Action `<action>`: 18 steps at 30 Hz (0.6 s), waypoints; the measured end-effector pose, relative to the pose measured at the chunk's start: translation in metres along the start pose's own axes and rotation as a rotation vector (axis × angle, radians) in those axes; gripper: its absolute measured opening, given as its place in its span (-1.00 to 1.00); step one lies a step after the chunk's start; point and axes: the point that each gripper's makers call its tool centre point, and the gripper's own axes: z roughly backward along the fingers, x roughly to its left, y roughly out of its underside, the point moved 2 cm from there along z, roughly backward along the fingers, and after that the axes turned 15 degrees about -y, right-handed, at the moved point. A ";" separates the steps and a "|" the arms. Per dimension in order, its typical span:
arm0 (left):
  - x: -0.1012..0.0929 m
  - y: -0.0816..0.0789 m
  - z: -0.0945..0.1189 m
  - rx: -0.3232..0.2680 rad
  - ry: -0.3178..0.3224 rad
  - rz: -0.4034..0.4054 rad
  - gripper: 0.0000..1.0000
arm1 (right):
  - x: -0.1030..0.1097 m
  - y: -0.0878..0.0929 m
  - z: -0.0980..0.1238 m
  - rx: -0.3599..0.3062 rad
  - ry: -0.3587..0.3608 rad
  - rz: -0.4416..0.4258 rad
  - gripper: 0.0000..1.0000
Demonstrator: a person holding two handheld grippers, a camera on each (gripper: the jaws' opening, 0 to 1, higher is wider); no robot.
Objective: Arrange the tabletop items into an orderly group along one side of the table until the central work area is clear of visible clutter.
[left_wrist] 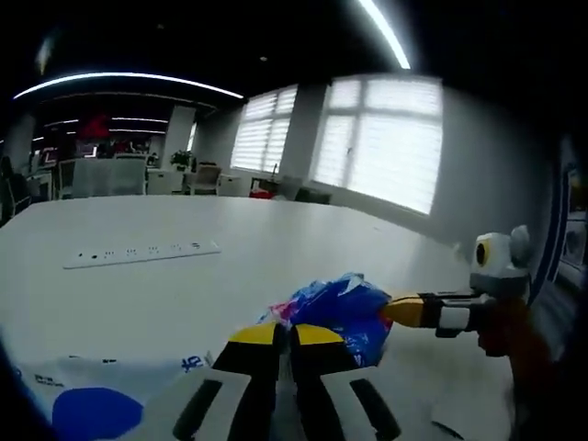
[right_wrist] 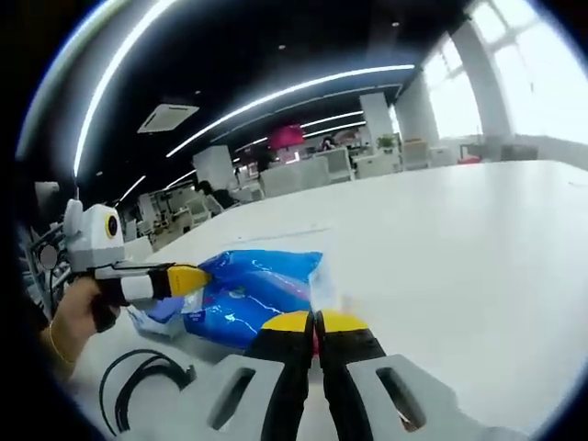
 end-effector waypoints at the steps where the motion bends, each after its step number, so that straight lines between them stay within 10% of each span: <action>1: 0.000 0.001 0.000 0.002 -0.001 -0.002 -0.95 | 0.000 0.001 0.000 0.002 0.000 0.000 -1.00; 18: -0.001 0.012 -0.003 0.035 -0.016 -0.038 -0.85 | -0.005 0.018 -0.006 0.149 0.077 0.171 -0.98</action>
